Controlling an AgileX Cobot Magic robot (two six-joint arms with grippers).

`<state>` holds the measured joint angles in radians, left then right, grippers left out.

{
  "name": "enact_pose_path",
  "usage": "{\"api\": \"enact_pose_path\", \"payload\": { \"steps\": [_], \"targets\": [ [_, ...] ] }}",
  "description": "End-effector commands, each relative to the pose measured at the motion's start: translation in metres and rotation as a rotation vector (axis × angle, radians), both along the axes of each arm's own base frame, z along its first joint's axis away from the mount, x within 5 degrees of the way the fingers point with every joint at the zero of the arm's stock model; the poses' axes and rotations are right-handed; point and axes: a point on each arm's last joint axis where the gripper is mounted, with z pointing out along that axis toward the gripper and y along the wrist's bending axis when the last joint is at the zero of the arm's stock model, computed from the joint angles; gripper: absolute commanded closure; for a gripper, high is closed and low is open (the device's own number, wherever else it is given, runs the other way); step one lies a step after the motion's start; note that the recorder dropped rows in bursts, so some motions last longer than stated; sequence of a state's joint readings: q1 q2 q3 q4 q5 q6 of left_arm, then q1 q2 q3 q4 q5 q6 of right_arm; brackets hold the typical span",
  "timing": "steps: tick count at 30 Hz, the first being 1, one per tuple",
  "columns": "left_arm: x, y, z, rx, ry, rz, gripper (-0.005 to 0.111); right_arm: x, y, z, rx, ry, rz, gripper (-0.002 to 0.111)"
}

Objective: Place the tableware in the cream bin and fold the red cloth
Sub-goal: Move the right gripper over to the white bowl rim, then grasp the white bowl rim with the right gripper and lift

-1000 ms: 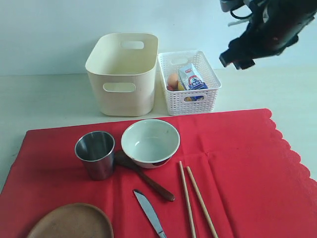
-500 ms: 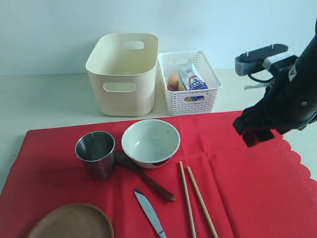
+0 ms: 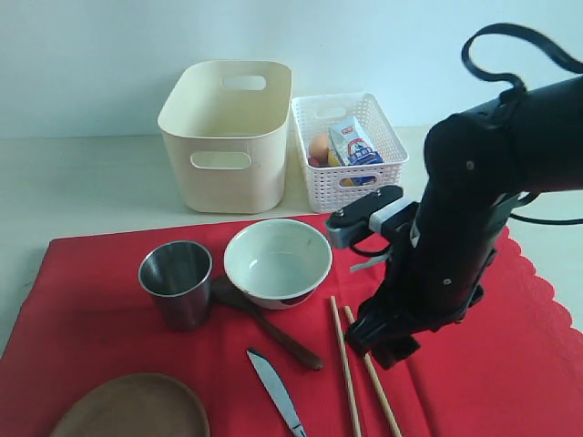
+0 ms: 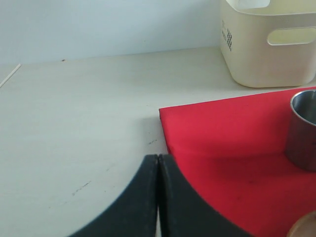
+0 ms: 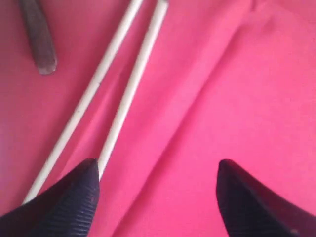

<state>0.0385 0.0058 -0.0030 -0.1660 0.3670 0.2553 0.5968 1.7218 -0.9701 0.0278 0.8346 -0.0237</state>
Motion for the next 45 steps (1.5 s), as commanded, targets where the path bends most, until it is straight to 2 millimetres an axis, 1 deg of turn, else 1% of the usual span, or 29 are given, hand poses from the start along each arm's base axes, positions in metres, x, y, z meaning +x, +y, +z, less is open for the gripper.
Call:
{"api": "enact_pose_path", "payload": {
  "steps": [1, 5, 11, 15, 22, 26, 30, 34, 37, 39, 45],
  "targets": [
    [0.0, 0.0, 0.0, 0.004, -0.011, 0.005, 0.107, -0.003, 0.013, -0.004, -0.012, 0.01, 0.055, 0.044],
    [0.0, 0.0, 0.0, 0.004, -0.011, 0.005, 0.107, 0.0, 0.018, 0.001, 0.002, -0.007, 0.059, 0.044],
    [0.0, 0.0, 0.0, 0.004, -0.011, 0.005, 0.107, 0.003, 0.02, 0.002, 0.024, -0.034, 0.054, 0.044],
    [0.0, 0.0, 0.0, 0.004, -0.011, 0.005, 0.107, 0.006, 0.027, 0.005, 0.09, -0.062, 0.031, 0.044],
    [0.0, 0.0, 0.0, 0.004, -0.011, 0.005, 0.107, 0.028, 0.039, 0.029, 0.151, -0.163, 0.039, 0.044],
    [0.0, 0.0, 0.0, 0.004, -0.011, 0.005, 0.107, 0.046, 0.043, 0.032, 0.161, -0.183, 0.019, 0.044],
    [0.0, 0.0, 0.0, 0.004, -0.011, 0.005, 0.107, 0.068, 0.041, 0.024, 0.151, -0.171, -0.021, 0.044],
    [0.0, 0.0, 0.0, 0.004, -0.011, 0.005, 0.107, 0.092, 0.035, 0.008, 0.136, -0.154, -0.067, 0.044],
    [0.0, 0.0, 0.0, 0.004, -0.011, 0.005, 0.107, 0.105, 0.033, -0.001, 0.144, -0.14, -0.102, 0.044],
    [0.0, 0.0, 0.0, 0.004, -0.011, 0.005, 0.107, 0.11, 0.035, -0.006, 0.157, -0.133, -0.092, 0.044],
    [0.0, 0.0, 0.0, 0.004, -0.011, 0.005, 0.107, 0.121, 0.048, -0.017, 0.222, -0.101, -0.057, 0.044]
  ]
}}
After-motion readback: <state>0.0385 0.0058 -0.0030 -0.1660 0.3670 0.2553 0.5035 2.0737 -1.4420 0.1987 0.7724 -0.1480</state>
